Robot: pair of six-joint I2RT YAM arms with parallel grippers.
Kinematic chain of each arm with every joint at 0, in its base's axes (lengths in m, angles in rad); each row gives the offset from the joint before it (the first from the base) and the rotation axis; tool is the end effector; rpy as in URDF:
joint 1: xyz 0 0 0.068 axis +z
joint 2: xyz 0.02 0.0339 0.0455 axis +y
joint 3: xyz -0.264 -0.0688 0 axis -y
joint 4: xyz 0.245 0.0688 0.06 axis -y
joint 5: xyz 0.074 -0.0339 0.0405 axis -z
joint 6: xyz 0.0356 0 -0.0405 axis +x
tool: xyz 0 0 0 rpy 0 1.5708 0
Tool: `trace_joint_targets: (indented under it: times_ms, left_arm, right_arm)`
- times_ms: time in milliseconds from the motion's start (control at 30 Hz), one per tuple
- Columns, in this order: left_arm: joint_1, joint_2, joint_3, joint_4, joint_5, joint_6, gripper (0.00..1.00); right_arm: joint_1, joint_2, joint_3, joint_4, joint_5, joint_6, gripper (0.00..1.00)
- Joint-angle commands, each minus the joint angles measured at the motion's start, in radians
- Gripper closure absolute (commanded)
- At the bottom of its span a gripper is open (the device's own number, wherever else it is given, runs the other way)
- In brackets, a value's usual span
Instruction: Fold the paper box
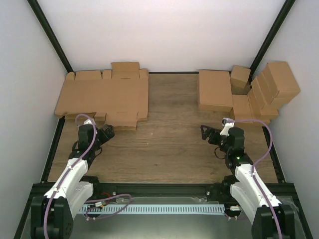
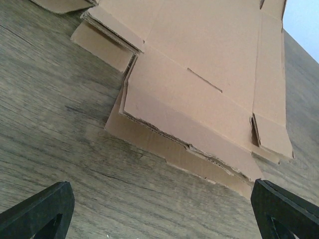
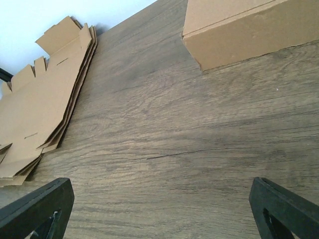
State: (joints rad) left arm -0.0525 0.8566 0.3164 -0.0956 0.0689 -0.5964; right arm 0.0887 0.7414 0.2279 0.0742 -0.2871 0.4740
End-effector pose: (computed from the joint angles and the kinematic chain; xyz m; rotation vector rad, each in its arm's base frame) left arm 0.1758 -0.0117 0.1734 -0.5639 2.1674 -0.4335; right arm 0.1645 0.0248 0.1777 0.2070 2.0400 0.6435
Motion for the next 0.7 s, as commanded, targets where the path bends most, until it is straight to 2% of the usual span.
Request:
trace_joint_targets:
  times_ms: [0,67,167,233,467,667]
  left_arm:
    - [-0.001,0.001,0.008,-0.019,0.022,0.023,0.0]
    - [-0.003,0.007,0.018,-0.014,0.045,0.03,0.0]
    - [-0.022,0.035,0.045,0.042,0.153,0.085,0.0]
    - [-0.074,0.072,0.089,0.051,0.132,0.107,0.0]
    - [-0.326,0.343,0.344,-0.007,-0.124,0.226,0.0]
    - [-0.465,0.694,0.664,-0.177,-0.32,0.339,0.09]
  right_arm:
    - [0.008,0.009,0.011,0.022,0.019,0.026,0.0]
    - [0.008,0.015,0.012,0.022,0.02,0.029,0.0]
    - [0.016,0.016,0.01,0.024,0.022,0.029,0.0]
    - [0.038,0.014,0.012,0.022,0.031,0.024,0.0]
    - [0.065,0.013,0.016,0.017,0.043,0.018,0.0]
    - [0.068,0.016,0.016,0.018,0.033,0.017,0.0]
